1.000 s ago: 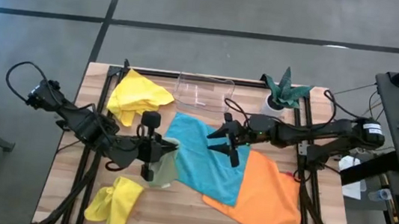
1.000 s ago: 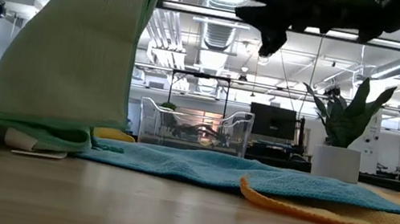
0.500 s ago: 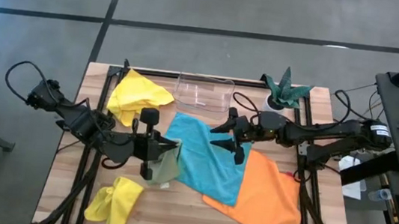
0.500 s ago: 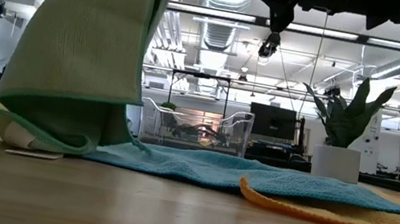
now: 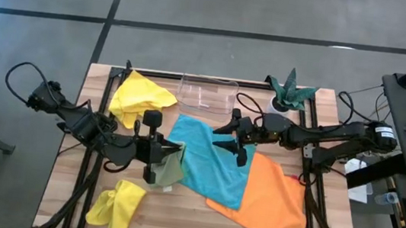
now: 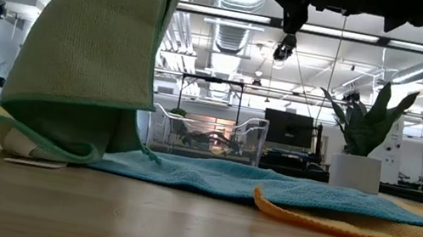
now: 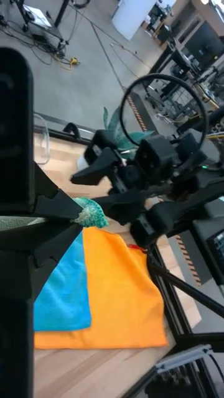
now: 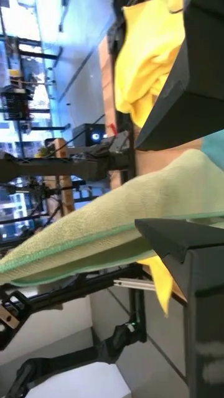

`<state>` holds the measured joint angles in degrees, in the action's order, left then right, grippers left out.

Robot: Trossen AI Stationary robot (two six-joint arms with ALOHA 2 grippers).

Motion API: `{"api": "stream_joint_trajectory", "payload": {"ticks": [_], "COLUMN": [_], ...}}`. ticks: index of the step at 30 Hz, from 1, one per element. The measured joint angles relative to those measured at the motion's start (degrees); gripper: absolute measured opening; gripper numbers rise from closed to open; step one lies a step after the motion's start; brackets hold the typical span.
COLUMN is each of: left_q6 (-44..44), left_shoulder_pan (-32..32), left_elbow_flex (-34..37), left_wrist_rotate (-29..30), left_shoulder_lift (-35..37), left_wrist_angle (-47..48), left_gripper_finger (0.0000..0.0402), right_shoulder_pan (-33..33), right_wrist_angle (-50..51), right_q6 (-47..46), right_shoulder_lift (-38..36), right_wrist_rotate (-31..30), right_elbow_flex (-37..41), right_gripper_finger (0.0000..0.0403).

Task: Fold microfiber towels
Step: Fold the green towel

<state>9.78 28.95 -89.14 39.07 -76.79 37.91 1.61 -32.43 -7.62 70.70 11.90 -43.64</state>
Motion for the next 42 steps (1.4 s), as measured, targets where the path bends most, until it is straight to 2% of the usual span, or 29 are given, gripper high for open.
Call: {"api": "stream_joint_trajectory", "payload": {"ticks": [11, 19, 25, 30, 36, 42], "left_q6": [4.6, 7.8, 10.8, 14.4, 16.8, 16.9], "left_shoulder_pan": [0.0, -0.1, -0.1, -0.1, -0.1, -0.1], "left_elbow_flex": [-0.5, -1.2, -2.9, -4.1, -4.2, -4.2], "left_wrist_rotate": [-1.0, 1.9, 5.1, 8.7, 9.0, 9.0], "left_shoulder_lift": [0.0, 0.0, 0.0, 0.0, 0.0, 0.0], "left_wrist_angle": [-4.9, -6.6, -6.9, -9.5, -12.3, -12.2], "left_gripper_finger": [0.0000, 0.0000, 0.0000, 0.0000, 0.0000, 0.0000], "right_shoulder_pan": [-0.6, -1.8, -4.4, -8.7, -13.5, -15.9], "right_wrist_angle": [-7.5, -13.8, -13.9, -13.1, -6.4, -1.2], "right_q6": [-3.0, -4.7, -3.3, 0.5, 5.5, 4.2], "right_shoulder_lift": [7.1, 11.3, 11.6, 11.9, 11.9, 11.9], "right_wrist_rotate": [-0.2, -2.0, -3.2, -7.9, -17.3, -18.1], "right_elbow_flex": [0.0, 0.0, 0.0, 0.0, 0.0, 0.0], "right_gripper_finger": [0.0178, 0.0178, 0.0178, 0.0178, 0.0178, 0.0178]}}
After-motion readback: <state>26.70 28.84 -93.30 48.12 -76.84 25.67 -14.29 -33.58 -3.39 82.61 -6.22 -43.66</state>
